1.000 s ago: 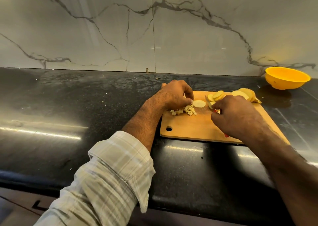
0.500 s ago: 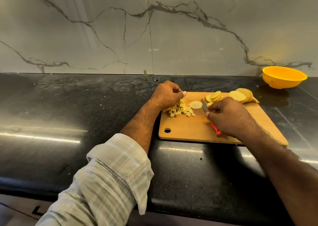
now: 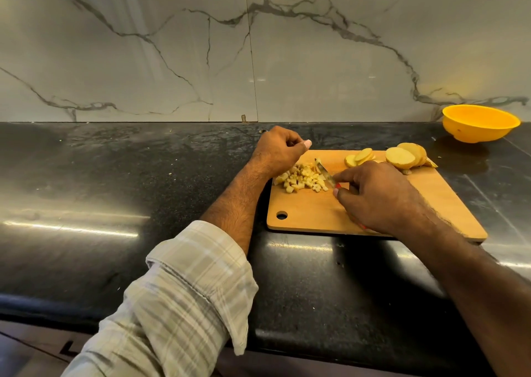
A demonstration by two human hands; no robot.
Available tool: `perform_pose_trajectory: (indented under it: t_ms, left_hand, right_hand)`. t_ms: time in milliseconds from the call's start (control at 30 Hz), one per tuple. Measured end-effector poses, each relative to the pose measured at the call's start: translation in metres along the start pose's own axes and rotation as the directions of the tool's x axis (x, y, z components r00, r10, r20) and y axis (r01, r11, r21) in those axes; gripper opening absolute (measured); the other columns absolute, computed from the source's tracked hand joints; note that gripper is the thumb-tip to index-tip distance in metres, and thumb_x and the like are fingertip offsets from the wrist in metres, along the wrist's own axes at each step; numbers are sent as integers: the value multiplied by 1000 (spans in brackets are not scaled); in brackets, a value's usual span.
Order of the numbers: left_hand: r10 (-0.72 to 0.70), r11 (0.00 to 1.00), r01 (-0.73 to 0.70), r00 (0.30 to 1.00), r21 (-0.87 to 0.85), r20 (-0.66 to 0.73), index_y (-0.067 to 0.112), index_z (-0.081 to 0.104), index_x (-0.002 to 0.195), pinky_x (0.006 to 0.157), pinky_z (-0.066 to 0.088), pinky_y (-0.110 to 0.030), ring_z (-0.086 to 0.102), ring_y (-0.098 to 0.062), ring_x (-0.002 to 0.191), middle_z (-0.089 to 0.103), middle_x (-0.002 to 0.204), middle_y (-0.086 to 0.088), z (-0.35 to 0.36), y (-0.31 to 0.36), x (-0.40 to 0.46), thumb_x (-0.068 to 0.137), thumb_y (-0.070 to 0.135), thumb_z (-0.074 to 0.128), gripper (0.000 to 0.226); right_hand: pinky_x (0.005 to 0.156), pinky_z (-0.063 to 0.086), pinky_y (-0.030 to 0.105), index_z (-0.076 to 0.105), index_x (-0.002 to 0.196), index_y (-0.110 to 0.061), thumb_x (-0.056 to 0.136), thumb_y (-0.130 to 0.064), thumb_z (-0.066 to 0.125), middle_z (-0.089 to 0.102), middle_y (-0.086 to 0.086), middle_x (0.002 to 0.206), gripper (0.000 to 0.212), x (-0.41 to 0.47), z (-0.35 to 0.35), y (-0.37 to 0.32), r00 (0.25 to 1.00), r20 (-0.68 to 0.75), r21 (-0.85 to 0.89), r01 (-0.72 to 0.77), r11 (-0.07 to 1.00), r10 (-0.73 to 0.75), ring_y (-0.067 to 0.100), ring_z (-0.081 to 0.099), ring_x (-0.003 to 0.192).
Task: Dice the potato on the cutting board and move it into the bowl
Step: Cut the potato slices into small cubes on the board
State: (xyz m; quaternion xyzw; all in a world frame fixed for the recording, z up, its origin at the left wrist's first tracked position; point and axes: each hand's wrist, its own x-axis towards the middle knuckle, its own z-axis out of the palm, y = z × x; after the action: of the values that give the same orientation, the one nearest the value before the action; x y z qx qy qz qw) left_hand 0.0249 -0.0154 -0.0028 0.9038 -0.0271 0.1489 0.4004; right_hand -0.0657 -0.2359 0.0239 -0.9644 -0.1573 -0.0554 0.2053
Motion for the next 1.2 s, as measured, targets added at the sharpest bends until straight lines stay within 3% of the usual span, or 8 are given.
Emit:
perform_pose_trajectory:
  t_ms: [167,300,400,567,767,967,1067,1200]
  left_hand:
    - [-65,973,66,998,223,-13,19,78,96,82,59,-35,68,-13,90,74,93,2,-5,-3,2,100,55,63,39]
    - [-92,959,72,994,274,62,16,77,106,86,58,-37,66,-16,101,74,110,-3,-4,1,0,101,57,59,45]
    - [-91,973,73,993,220,73,15,78,102,83,57,-34,66,-13,93,74,102,-1,-3,5,0,102,55,59,45]
    - [-94,994,92,995,57,41,22,80,93,92,59,-45,70,-14,93,75,91,2,-2,1,1,99,59,61,42]
    - [35,995,-24,992,-95,118,25,83,91,77,61,-34,71,-10,86,77,87,5,-3,3,-1,87,52,81,28]
    - [22,999,-16,989,-41,144,20,82,87,89,63,-49,74,-11,85,78,83,6,0,5,0,87,32,85,12]
    - [0,999,-4,993,34,120,33,78,76,101,50,-67,72,-10,85,74,75,18,4,0,2,80,43,82,11]
    - [4,999,-9,991,38,130,34,76,76,103,44,-74,70,-10,85,72,73,22,6,-6,7,74,57,72,23]
  right_hand:
    - [83,57,35,66,140,-32,102,-41,58,73,-6,126,39,-4,-8,-2,994,-50,-162,86,983,-96,18,65,110]
    - [84,61,38,70,135,-32,101,-39,61,74,-2,121,36,-4,-10,-2,995,-59,-103,75,992,-81,19,64,103]
    - [80,61,37,72,132,-29,100,-37,64,75,-1,112,34,-1,-10,0,996,-66,-35,63,997,-65,16,63,95]
    - [81,60,35,71,134,-27,100,-36,66,73,-1,114,35,2,-8,1,999,-23,-37,28,999,-28,15,62,95]
    - [83,60,36,70,135,-27,100,-39,67,73,-2,115,37,4,-8,1,1000,-5,-60,31,998,-31,15,62,97]
    - [77,56,31,70,135,-29,100,-39,66,73,-4,107,37,4,-7,3,999,-10,-62,52,997,-52,13,61,93]
    - [74,55,30,71,132,-29,99,-39,67,72,-4,107,35,5,-8,5,999,-14,-62,36,997,-37,12,60,92]
    - [76,61,36,74,128,-29,96,-37,69,69,-9,96,33,5,-10,10,999,-24,-24,25,999,-25,11,61,85]
